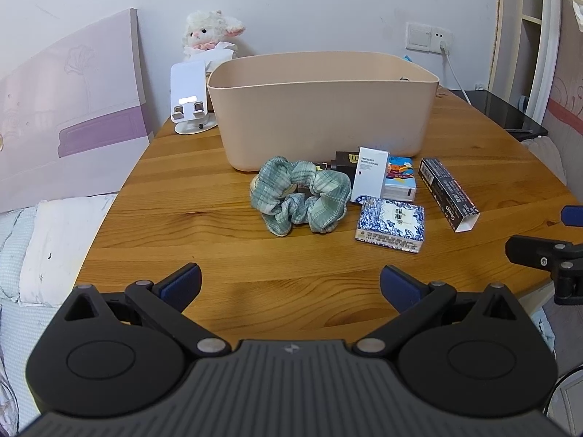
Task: Organize objects
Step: 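Move both tools toward the scattered items on the table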
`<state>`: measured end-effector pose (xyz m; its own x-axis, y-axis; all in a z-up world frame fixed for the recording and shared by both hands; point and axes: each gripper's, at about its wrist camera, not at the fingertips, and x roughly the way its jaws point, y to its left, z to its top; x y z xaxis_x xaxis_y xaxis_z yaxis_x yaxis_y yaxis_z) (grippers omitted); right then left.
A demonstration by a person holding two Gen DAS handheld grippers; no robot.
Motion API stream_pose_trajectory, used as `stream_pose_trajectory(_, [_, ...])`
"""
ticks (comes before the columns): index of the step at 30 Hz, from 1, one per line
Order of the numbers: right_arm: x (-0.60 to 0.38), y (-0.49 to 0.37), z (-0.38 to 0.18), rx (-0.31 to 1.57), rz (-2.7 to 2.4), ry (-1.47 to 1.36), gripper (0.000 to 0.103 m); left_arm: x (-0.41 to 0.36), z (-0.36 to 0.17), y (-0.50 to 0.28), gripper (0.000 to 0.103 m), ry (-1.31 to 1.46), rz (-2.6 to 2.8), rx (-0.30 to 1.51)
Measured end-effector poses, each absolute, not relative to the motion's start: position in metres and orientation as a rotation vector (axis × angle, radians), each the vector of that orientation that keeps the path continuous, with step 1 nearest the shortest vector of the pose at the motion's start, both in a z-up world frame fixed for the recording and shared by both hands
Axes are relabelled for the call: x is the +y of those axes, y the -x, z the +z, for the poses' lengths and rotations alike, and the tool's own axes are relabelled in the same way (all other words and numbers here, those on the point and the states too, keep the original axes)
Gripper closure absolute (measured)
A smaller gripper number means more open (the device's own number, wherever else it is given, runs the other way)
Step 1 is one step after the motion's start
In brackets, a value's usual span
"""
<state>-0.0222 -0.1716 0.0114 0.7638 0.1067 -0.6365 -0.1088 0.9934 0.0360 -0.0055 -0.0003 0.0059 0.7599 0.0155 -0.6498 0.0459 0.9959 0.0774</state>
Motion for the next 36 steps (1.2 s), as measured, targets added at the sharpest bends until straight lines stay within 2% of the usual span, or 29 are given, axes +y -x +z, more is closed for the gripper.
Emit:
stream_pose_trajectory(22, [-0.172, 0.018, 0.009, 0.701, 0.122, 0.023, 0.000, 0.000, 0.005, 0.005, 0.000, -0.090, -0.017, 0.707])
stream_pose_trajectory(36, [-0.175, -0.002, 0.004, 0.707, 0.120, 0.033, 0.000, 0.004, -0.001, -0.022, 0.000, -0.088, -0.013, 0.690])
